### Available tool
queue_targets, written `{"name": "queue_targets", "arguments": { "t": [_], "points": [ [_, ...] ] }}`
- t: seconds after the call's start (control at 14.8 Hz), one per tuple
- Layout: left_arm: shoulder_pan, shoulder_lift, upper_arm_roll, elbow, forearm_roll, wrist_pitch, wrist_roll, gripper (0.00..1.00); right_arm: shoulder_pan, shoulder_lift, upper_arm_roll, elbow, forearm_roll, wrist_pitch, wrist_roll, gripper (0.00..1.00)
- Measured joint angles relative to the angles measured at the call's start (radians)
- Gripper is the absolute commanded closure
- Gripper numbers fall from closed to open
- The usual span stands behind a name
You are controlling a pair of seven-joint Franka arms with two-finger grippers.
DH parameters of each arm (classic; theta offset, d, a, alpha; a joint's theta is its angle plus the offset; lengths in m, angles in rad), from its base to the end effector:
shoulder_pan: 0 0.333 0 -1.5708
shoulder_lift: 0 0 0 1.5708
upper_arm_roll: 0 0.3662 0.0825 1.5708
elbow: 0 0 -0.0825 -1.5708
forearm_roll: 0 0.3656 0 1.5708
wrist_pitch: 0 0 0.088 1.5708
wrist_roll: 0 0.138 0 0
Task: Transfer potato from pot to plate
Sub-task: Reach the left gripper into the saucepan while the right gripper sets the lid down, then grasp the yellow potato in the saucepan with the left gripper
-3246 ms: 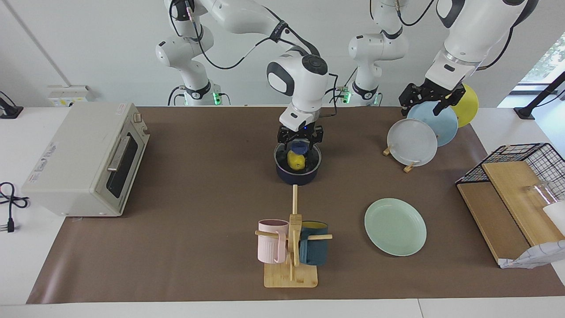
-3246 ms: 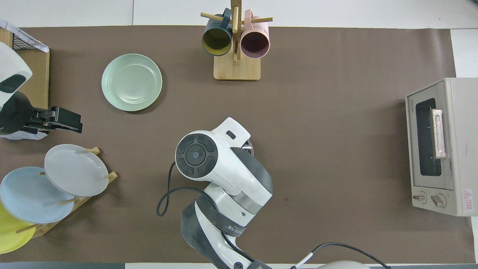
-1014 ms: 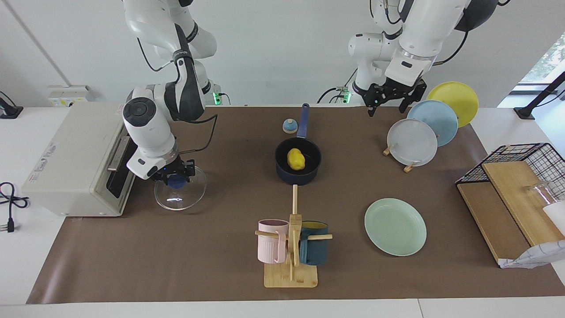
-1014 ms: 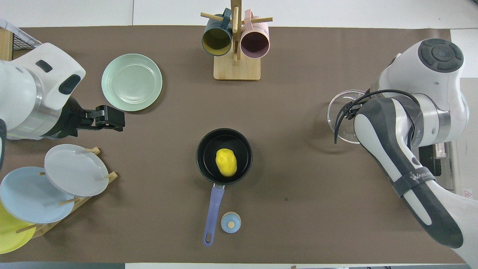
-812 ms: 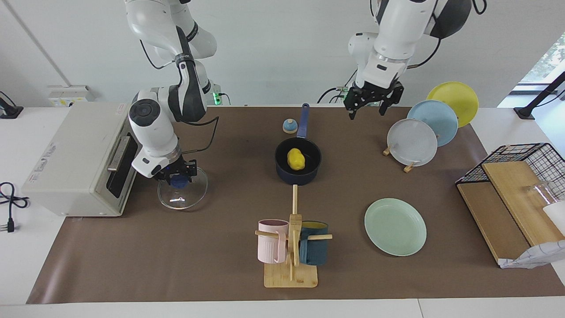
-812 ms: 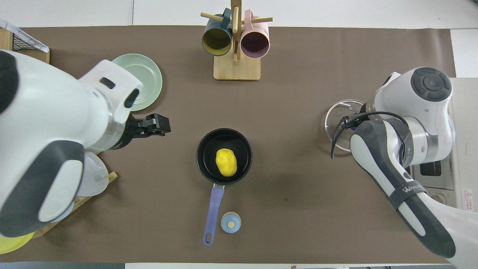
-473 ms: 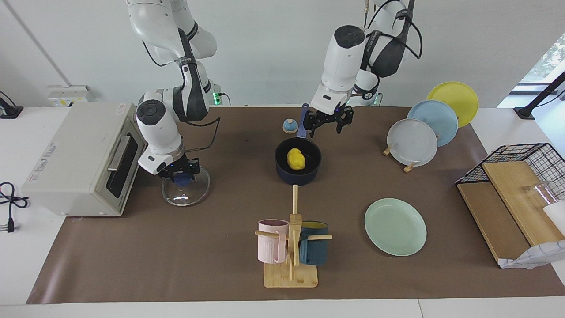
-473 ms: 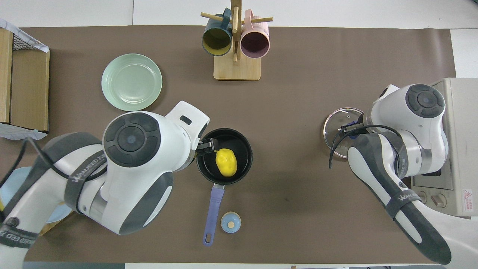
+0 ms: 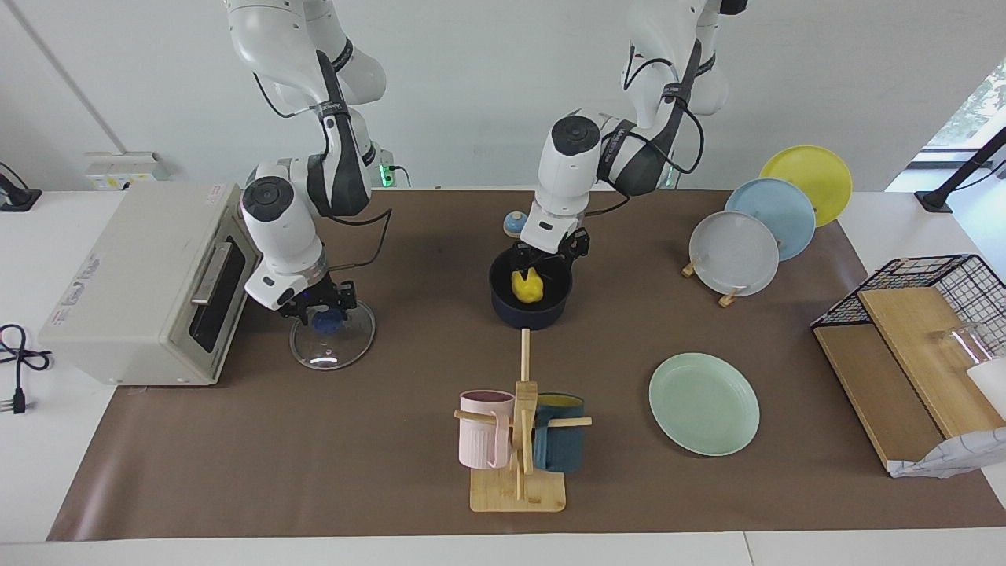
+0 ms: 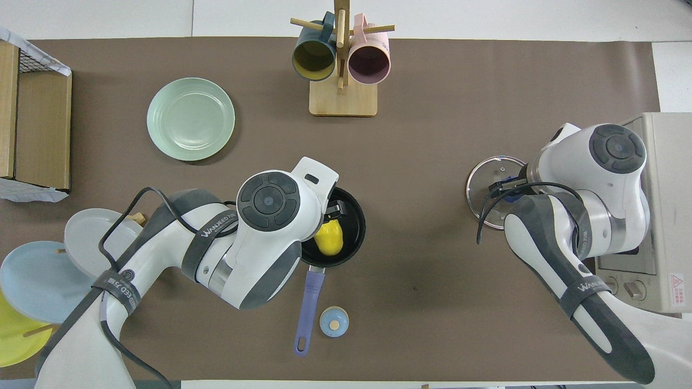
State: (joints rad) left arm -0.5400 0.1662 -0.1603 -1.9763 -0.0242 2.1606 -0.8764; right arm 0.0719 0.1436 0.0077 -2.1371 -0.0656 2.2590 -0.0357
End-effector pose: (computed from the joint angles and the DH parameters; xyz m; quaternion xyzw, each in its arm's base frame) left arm 0.4481 -0.3751 0.4169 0.9951 0.0957 -0.0095 0.0235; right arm 0.5487 0.0404 0.3681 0.9965 0.0786 -0.0103 0.0248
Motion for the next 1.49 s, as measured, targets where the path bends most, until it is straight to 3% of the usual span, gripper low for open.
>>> {"name": "queue_targets", "arguments": {
  "t": [0.27,0.95,1.22,1.35,1.49],
  "points": [
    [-0.027,0.019,0.000,-0.019,0.000,0.029,-0.047,0.00,0.000,-0.013,0.000,0.039,0.000,-0.039,0.000,0.00],
    [-0.052,0.093,0.001,-0.030,0.001,0.065,-0.111,0.00,-0.005,-0.106,-0.002,0.446,0.000,-0.594,0.000,0.00],
    [-0.063,0.101,0.001,-0.030,0.001,0.083,-0.125,0.00,-0.024,-0.106,-0.002,0.525,0.034,-0.720,0.000,0.00],
    [-0.067,0.103,0.001,-0.030,0.001,0.083,-0.129,0.08,-0.043,-0.104,-0.003,0.539,0.051,-0.749,0.000,0.00],
    [-0.069,0.103,0.001,-0.030,0.001,0.083,-0.132,0.34,-0.048,-0.100,-0.003,0.545,0.051,-0.751,0.001,0.00]
  ]
}}
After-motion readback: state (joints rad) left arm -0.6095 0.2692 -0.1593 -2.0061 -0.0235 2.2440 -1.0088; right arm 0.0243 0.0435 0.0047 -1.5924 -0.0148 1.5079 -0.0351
